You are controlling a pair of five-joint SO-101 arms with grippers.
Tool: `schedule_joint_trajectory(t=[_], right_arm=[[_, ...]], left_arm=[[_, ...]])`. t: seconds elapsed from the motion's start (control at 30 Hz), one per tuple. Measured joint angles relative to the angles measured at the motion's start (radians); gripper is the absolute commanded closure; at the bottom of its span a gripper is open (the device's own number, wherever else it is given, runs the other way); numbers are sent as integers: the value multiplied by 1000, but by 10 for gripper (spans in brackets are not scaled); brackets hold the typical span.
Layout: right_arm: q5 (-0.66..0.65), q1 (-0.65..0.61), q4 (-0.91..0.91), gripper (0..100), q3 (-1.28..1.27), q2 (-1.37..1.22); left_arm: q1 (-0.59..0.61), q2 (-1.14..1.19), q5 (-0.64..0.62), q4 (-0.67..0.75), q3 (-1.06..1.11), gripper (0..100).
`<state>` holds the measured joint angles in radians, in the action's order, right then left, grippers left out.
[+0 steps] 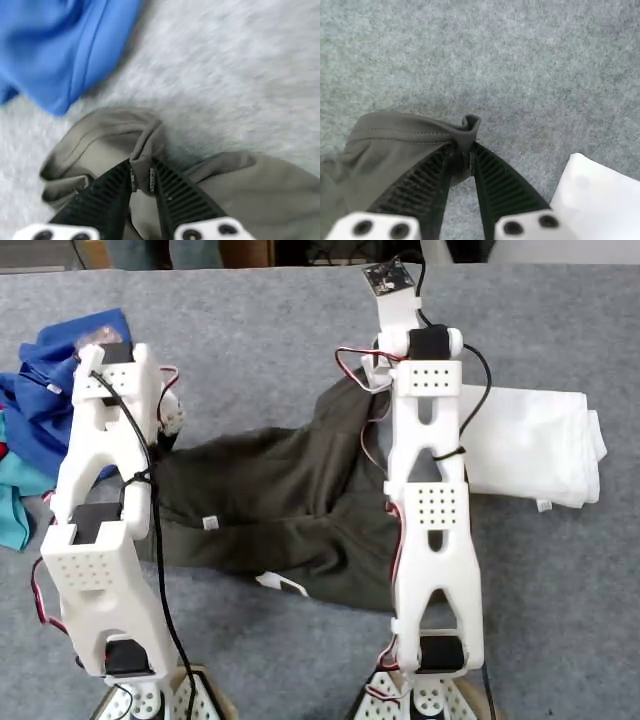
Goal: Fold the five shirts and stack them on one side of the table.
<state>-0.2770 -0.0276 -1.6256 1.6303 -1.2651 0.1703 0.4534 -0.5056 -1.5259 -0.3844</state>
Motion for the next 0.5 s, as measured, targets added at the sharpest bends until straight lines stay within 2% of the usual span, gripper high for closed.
schedule_joint_trajectory(t=[0.17,0.27,0.37,0.5], right_arm=[[0,0,-14,985,0,23],[8,0,-51,985,0,121],[14,0,-84,985,0,275],[21,-2,-130,985,0,502]], left_arm=[[-2,0,80,-167,-236,971],[14,0,123,-213,-394,971],[35,-20,198,-226,-451,971],[44,-129,233,-230,-457,972]])
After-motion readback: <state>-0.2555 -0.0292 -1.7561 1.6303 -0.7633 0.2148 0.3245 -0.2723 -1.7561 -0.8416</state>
